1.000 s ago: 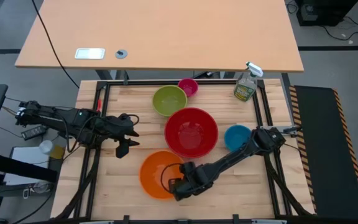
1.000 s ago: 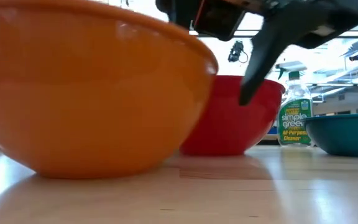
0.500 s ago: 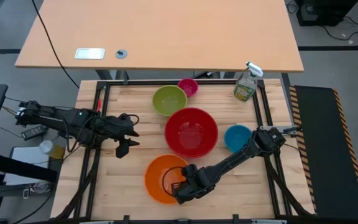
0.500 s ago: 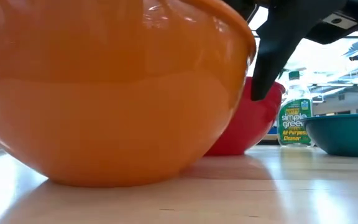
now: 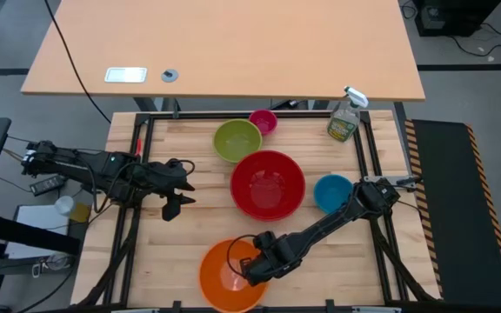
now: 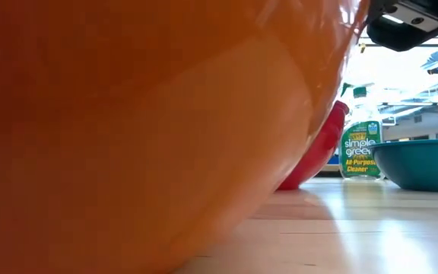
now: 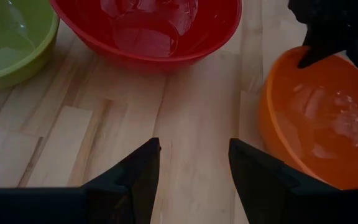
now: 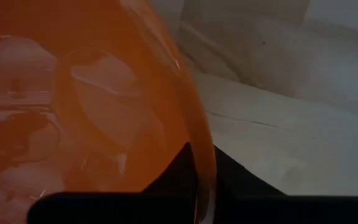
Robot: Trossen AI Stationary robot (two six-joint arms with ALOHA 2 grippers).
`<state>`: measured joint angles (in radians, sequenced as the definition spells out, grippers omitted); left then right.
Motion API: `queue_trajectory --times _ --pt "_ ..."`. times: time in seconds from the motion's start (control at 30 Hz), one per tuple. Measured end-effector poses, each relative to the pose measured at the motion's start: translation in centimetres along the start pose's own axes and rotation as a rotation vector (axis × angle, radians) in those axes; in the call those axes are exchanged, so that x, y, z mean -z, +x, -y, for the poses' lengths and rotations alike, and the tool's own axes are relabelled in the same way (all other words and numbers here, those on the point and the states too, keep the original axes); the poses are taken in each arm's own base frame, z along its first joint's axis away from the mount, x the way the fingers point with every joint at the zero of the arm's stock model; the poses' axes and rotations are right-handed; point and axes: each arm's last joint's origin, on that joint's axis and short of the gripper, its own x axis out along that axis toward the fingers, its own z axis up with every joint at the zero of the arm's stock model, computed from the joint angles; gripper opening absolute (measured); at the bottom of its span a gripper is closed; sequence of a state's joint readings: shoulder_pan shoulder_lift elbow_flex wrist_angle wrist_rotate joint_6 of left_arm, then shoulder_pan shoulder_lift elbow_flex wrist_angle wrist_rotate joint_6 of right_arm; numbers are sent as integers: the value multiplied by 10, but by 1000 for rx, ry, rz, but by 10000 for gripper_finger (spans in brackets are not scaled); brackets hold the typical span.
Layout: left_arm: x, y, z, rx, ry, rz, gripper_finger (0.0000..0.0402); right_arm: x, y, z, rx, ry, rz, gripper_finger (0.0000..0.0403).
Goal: Nest bowls inside each other by size order
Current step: Stack the orange bowl on top of the red bowl
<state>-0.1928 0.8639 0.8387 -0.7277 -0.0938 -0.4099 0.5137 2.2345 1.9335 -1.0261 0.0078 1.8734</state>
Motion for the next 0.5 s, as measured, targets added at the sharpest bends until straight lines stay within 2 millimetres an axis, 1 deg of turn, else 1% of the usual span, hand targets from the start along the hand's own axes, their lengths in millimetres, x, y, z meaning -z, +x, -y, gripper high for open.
queue_trajectory --times 0.13,0.2,0.27,0.33,0.5 --pt "0 0 0 1 0 0 194 -1 -4 -1 -29 -9 39 20" --pt "0 0 0 0 -4 1 194 -1 -13 -1 -65 -13 96 17" --pt "-1 0 0 6 -54 8 194 -2 -26 -1 -117 -13 163 17" --pt "-3 -3 2 35 -106 43 194 -4 -44 0 -168 -11 212 17" --pt "-15 -19 6 147 -165 220 194 -16 -86 10 -199 -14 284 23"
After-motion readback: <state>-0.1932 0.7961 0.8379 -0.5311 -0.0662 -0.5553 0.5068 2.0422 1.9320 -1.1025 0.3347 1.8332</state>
